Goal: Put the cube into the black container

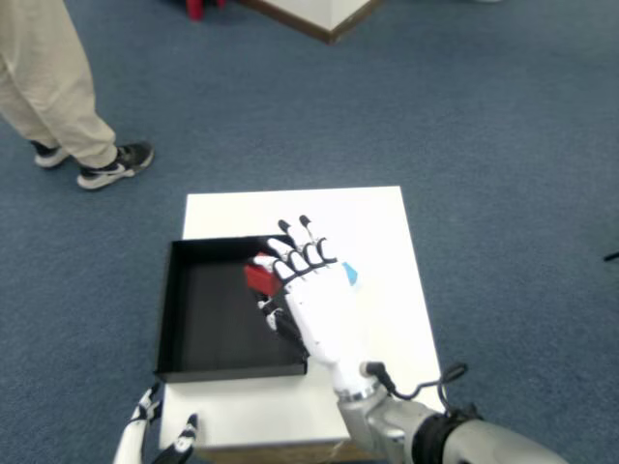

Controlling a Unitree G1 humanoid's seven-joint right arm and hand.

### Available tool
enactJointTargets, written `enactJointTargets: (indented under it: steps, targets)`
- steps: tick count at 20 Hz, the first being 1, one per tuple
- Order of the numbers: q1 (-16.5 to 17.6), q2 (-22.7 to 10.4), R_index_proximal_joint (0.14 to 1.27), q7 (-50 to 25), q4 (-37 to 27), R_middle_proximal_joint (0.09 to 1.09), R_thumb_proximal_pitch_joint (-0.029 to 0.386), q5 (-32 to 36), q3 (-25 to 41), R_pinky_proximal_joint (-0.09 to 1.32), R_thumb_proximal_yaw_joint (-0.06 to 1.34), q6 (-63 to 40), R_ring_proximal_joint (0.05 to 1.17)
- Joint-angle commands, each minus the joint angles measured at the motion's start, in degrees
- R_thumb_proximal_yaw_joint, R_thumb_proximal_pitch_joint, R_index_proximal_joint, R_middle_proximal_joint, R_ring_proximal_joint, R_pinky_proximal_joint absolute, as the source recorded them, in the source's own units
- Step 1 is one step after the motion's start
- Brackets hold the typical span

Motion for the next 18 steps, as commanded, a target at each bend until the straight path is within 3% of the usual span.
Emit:
enactJointTargets:
  steps: [1, 8, 18]
  targets:
    - [-4.25, 0.13, 1.1, 1.38, -3.85, 0.38, 0.153, -1.31, -1.75, -0.02, 1.23, 2.18, 0.22]
    - [-5.87, 0.4, 1.11, 9.84, -6.09, 0.38, 0.143, -2.81, -1.72, -0.01, 1.23, 5.04, 0.22]
    - [-6.1, 0.8, 1.13, 14.44, -6.66, 0.4, 0.132, -2.9, -1.29, -0.01, 1.22, 6.05, 0.23]
